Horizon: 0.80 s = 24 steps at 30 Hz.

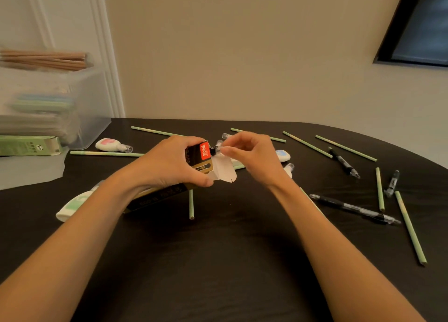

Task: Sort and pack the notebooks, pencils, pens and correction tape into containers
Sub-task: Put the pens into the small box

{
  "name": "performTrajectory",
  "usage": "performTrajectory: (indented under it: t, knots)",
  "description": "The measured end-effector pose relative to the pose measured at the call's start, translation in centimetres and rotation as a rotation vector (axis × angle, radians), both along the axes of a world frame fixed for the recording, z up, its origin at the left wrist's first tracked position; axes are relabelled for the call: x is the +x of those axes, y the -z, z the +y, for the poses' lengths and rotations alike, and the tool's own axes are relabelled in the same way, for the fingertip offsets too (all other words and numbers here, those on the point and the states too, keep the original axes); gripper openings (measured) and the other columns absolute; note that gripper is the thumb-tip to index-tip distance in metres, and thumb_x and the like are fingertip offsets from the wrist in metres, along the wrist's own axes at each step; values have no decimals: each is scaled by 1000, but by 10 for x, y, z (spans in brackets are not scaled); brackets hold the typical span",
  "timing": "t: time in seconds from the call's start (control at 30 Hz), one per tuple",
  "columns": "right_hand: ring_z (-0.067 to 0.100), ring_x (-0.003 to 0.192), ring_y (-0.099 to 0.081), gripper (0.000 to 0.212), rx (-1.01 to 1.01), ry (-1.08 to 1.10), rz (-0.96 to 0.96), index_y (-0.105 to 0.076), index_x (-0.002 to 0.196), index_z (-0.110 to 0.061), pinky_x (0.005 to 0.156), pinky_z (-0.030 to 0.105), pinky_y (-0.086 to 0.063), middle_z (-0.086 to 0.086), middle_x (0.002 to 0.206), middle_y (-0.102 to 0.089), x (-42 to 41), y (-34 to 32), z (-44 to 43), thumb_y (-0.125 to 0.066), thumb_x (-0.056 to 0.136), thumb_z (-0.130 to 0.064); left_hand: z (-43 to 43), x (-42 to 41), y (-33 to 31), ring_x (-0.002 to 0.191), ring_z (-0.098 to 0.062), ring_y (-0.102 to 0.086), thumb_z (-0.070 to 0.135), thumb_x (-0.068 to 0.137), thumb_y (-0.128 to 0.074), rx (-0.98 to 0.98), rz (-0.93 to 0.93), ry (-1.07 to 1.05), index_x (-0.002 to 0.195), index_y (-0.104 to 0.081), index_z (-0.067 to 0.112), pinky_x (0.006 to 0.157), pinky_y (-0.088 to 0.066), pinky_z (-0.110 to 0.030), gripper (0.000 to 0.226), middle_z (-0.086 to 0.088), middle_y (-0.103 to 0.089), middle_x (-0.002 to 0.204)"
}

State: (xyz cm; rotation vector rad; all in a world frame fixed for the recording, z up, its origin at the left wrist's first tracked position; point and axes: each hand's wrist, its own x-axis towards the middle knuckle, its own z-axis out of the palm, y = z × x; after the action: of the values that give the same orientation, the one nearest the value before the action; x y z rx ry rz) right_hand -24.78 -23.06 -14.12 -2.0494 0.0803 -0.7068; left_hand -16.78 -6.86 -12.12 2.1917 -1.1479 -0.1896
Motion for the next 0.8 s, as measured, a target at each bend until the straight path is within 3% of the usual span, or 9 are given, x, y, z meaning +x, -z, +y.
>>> performTrajectory:
  t: [0.1,0.23,0.3,0.47,0.67,0.8]
  knots:
    - [7,84,-55,14,-60,25,14,-67,74,-24,83,30,-47,-9,87,-57,1,-1,3,-69,81,-12,-2,0,1,105,-12,-47,35,66,-80,45,-16,6,134,-44,24,83,-42,-26,78,5,-52,115]
    - [8,103,-47,7,-79,39,61,-70,80,-21,87,23,-40,-1,103,-54,6,3,9,-68,82,-14,-3,-7,1,89,-9,-51,30,68,-80,26,-14,62,118,-54,23,68,-40,-19,57,7,-56,100]
    - [7,101,-46,5,-110,37,80,-71,85,-19,84,20,-39,-1,103,-52,5,3,10,-68,82,-15,-3,-9,1,87,-5,-50,28,69,-79,34,-8,83,114,-52,26,67,-40,-16,52,11,-55,97]
    - [9,101,-47,8,-74,30,98,-69,80,-21,93,34,-44,-12,92,-48,-2,-4,-2,-70,80,-13,-1,-5,-2,98,-10,-51,31,68,-80,7,24,51,125,-51,25,75,-44,-22,65,6,-56,107]
    - [13,111,-48,7,-87,10,89,-73,84,-18,98,42,-43,-14,95,-49,0,-4,4,-71,80,-13,-2,-11,-3,89,-8,-53,28,67,-80,27,18,100,111,-56,24,72,-45,-19,50,6,-59,98]
    - [6,96,-52,15,-114,32,47,-73,93,-14,89,32,-47,-15,90,-55,-2,-6,-1,-70,79,-7,0,-11,-9,93,-6,-54,41,60,-77,-5,82,112,109,-51,37,71,-42,-13,56,13,-59,100]
